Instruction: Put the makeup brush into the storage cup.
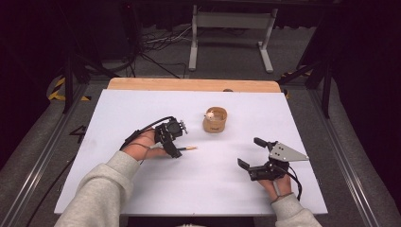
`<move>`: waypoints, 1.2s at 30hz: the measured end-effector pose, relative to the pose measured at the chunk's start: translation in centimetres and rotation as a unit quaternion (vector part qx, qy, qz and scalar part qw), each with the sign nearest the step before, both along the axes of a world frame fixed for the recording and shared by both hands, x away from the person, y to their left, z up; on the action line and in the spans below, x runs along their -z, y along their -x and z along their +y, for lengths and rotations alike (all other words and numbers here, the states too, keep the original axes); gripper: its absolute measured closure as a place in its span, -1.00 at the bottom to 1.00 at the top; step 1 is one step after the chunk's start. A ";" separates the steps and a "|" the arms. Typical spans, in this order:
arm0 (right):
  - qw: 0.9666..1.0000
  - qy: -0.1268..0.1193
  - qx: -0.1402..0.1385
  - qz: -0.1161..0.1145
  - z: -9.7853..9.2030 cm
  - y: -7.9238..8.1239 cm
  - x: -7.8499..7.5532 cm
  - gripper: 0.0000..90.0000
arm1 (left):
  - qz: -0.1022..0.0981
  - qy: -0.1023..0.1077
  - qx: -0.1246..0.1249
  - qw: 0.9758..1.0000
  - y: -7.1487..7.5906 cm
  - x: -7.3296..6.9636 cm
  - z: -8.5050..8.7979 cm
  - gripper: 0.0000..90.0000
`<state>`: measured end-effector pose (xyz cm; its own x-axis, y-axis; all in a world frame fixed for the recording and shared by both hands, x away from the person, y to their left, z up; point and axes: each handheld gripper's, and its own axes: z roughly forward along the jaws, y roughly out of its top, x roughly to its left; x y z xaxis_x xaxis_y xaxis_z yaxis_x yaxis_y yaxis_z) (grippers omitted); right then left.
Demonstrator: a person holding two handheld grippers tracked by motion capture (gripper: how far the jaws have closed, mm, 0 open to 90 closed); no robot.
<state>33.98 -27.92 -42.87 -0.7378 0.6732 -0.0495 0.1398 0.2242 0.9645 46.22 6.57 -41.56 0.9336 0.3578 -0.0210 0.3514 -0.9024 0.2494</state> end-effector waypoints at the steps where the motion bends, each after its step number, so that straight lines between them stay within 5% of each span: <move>1: 1.000 -0.002 -0.001 0.000 0.0 0.0 0.0 -0.95 | 0.002 -0.003 0.002 1.000 -0.1 0.0 0.0 -0.35; 36: 1.000 -0.003 -0.001 0.000 -0.1 0.0 0.0 -0.95 | 0.007 -0.048 0.015 0.999 0.0 0.6 -0.4 0.80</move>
<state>33.97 -27.99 -42.85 -0.7392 0.6720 -0.0445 0.1398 0.2177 0.9659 46.19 6.18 -42.12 0.9440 0.3301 -0.0005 0.3260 -0.9322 0.1575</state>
